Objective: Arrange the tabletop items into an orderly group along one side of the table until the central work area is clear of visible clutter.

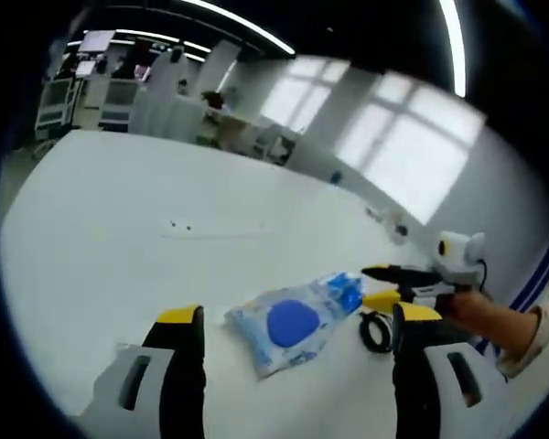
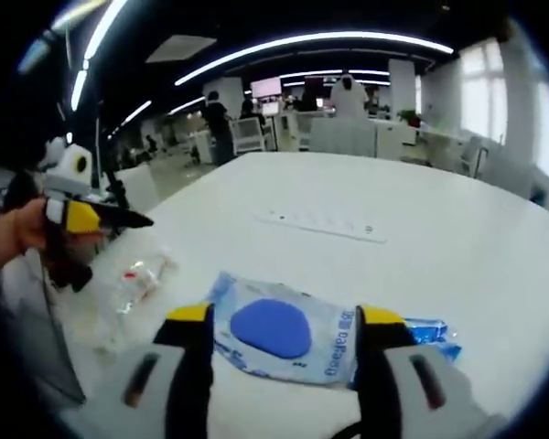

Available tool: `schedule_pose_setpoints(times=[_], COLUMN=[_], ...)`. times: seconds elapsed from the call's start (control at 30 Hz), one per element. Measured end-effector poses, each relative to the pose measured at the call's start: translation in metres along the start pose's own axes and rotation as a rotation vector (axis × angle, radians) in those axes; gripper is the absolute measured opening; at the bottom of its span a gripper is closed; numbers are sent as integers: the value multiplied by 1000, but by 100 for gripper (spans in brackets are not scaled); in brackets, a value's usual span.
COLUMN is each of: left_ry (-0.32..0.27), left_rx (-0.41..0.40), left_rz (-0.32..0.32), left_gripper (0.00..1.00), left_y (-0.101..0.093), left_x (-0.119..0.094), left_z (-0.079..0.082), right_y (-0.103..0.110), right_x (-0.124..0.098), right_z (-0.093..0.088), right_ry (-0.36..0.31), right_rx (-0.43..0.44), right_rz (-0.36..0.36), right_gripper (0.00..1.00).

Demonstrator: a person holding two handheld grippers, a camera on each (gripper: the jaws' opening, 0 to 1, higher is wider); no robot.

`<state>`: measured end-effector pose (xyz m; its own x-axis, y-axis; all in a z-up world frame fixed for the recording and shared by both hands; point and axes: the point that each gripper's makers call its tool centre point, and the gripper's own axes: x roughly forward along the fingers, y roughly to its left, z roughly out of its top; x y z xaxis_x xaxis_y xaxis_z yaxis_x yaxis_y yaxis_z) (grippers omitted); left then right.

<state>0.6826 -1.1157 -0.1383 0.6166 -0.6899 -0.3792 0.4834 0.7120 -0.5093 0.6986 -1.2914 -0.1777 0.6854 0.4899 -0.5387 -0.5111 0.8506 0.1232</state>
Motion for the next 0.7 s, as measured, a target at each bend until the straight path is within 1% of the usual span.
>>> schedule_pose_setpoints(times=[0.17, 0.37, 0.47, 0.6, 0.7], left_ry=[-16, -52, -60, -74, -83], left_rx=[2, 5, 10, 11, 9], left_rz=[-1, -5, -6, -12, -11], left_gripper=[82, 84, 84, 84, 85], left_y=[-3, -8, -9, -12, -13], left_x=[-12, -33, -43, -58, -68], left_z=[4, 10, 12, 12, 13], right_y=[6, 15, 20, 29, 31], right_x=[-6, -14, -17, -21, -24], right_z=[6, 15, 18, 21, 23], right_ry=[-10, -34, -39, -57, -56], right_rx=[-9, -9, -14, 36, 25], right_rz=[10, 35, 43, 80, 79], right_gripper=[65, 68, 69, 69, 69])
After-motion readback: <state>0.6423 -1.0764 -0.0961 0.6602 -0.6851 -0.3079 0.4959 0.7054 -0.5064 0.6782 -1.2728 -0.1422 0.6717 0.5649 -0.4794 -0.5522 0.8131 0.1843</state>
